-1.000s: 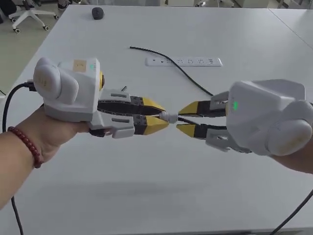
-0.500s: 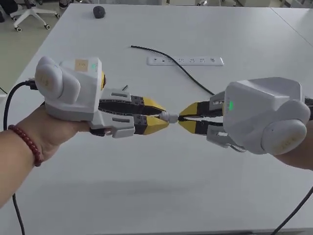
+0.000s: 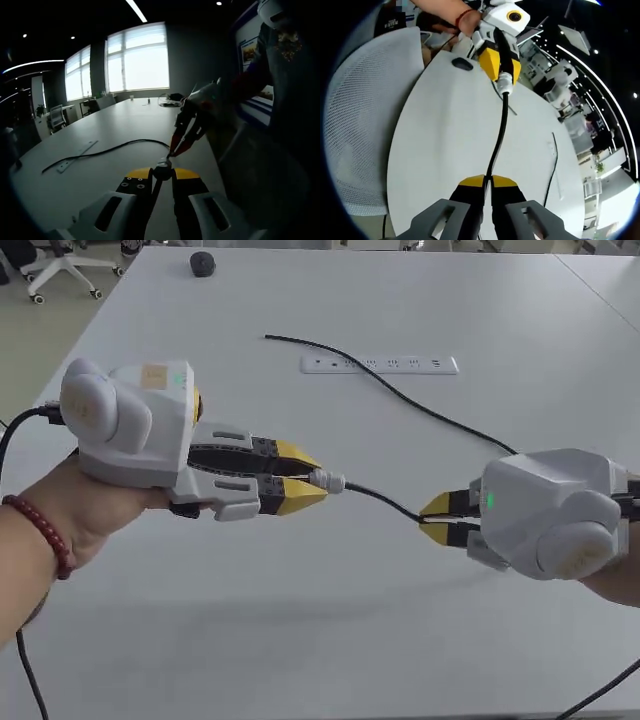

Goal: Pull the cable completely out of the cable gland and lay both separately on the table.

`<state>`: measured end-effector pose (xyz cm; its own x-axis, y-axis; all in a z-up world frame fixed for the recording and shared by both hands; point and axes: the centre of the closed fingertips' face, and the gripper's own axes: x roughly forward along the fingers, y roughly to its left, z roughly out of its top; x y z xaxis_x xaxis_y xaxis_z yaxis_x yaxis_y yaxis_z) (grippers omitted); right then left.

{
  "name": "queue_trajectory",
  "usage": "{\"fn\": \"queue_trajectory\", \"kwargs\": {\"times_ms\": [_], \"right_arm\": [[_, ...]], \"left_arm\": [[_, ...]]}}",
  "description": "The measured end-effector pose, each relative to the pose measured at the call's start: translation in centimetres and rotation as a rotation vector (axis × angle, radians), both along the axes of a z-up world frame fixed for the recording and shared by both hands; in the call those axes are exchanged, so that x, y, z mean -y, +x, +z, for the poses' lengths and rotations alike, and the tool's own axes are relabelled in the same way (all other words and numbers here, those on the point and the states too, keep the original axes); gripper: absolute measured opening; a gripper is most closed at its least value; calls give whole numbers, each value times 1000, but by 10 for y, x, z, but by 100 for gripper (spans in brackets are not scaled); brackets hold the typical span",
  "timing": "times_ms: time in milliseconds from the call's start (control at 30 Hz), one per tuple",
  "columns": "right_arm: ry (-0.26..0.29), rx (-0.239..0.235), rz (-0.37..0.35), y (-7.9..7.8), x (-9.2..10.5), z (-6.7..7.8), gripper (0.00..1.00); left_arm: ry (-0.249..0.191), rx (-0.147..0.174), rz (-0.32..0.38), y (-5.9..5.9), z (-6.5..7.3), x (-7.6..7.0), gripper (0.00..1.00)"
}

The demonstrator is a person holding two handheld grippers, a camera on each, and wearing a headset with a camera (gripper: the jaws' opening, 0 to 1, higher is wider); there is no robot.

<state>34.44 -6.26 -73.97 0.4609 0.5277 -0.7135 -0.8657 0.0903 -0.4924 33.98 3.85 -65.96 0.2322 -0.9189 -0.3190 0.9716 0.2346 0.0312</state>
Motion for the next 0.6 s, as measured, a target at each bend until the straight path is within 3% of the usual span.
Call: {"fn": "queue_trajectory", "kwargs": {"times_ms": [133, 167, 233, 267, 300, 400, 467, 600], "right_arm": [[-25, -15, -27, 2, 14, -12, 0], [-30, -41, -46, 1, 19, -16, 0], [-44, -34, -49, 2, 24, -21, 0], [-45, -70, -69, 0, 27, -27, 0], [-50, -57, -67, 2, 29, -28, 0], [-76, -70, -83, 2, 38, -38, 0], [-82, -106, -104, -1, 42, -44, 0], [-90, -114, -114, 0, 48, -51, 0]], "left_arm": [[-4, 2, 8, 2, 2, -3, 16], [-5, 3, 9, 2, 3, -3, 16], [-5, 6, 10, 3, 4, -4, 16], [-9, 5, 10, 3, 5, -4, 16], [-8, 5, 10, 3, 5, -4, 16], [-8, 9, 10, 2, 7, -4, 16], [-9, 9, 12, 2, 8, -4, 16], [-8, 9, 9, 1, 8, -3, 16]]}}
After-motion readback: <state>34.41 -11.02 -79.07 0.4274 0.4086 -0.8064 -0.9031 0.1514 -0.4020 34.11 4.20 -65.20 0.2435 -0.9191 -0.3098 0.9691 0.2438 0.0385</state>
